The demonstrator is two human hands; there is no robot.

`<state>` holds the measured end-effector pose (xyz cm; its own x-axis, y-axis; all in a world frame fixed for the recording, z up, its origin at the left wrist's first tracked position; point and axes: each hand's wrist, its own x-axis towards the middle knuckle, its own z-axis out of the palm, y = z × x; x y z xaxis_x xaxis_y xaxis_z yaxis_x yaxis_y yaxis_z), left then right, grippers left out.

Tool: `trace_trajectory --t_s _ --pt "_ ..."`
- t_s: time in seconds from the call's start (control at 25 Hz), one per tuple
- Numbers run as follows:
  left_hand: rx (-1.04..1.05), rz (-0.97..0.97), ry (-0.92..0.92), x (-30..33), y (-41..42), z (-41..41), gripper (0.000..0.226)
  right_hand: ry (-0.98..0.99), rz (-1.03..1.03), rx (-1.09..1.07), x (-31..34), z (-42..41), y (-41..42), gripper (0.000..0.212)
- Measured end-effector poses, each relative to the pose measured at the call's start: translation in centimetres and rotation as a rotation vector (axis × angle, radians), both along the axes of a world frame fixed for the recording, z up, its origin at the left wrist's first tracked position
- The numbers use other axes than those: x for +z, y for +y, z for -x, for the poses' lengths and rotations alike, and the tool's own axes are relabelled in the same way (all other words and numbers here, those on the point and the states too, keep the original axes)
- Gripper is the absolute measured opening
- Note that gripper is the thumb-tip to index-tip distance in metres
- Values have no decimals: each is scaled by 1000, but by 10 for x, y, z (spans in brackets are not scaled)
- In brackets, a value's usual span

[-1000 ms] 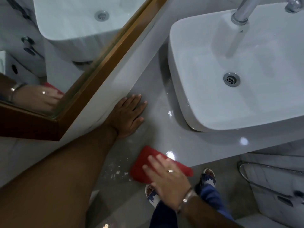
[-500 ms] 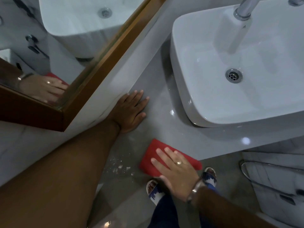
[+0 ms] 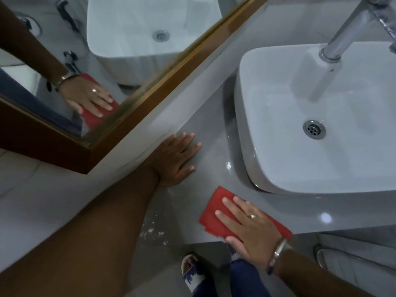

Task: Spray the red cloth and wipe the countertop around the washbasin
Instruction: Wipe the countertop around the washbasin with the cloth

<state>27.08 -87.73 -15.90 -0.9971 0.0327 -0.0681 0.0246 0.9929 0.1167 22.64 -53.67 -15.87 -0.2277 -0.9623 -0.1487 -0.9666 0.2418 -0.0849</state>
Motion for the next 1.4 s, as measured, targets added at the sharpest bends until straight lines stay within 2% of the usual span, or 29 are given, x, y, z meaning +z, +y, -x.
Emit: trace_trajectory --t_s 0.12,0.16,0.2,0.32,0.4,0.44,0.56,0.6,0.68,0.76,0.8,0.88,1.0,1.04,1.08,1.12,1.24,1.32,1.4 --pt "-13 -25 9 -9 -3 3 71 -86 -5 -385 6 4 -36 67" --pt "-12 -29 3 -10 -4 4 71 -119 -13 -434 8 -7 -53 66" --pt "-8 -34 -4 -10 -4 4 71 -121 8 -404 8 -21 -63 66" --pt "11 -35 -11 -10 -3 3 72 -92 49 29 3 -14 -35 68" --pt "15 -25 -18 -10 -2 3 72 -32 48 123 1 20 -6 71" --pt "17 -16 -20 -9 -2 4 72 -16 36 43 1 33 -1 71" --pt "41 2 -70 -3 2 2 71 -67 -19 -396 7 25 -36 68" --pt "64 9 -100 -1 5 1 71 -109 -51 -413 10 10 -51 69" --pt "112 26 -142 2 13 -5 71 -123 0 -189 5 -14 -54 73" --pt "120 30 -136 1 15 -7 71 -109 58 110 1 3 -31 75" --pt "124 22 -117 -4 14 -9 71 -80 67 186 -2 22 -20 75" --pt "116 12 -45 -13 8 -10 71 -39 75 111 -8 46 -18 75" --pt "88 34 -31 -20 4 -8 71 -73 17 -376 -5 23 -74 74" --pt "95 55 -61 -17 7 -9 71 -106 7 -455 0 7 -91 75" --pt "103 81 -99 -12 9 -10 71 -122 43 -449 5 -5 -99 76" --pt "108 94 -148 -5 12 -12 71 -120 78 -350 4 -9 -95 76" --pt "81 114 -334 29 14 -36 69 -57 46 40 7 16 -43 73" --pt "90 148 -346 60 16 -64 67 -21 -15 41 11 45 -18 72" --pt "178 162 -257 93 23 -91 68 -47 5 -73 20 54 -17 68"
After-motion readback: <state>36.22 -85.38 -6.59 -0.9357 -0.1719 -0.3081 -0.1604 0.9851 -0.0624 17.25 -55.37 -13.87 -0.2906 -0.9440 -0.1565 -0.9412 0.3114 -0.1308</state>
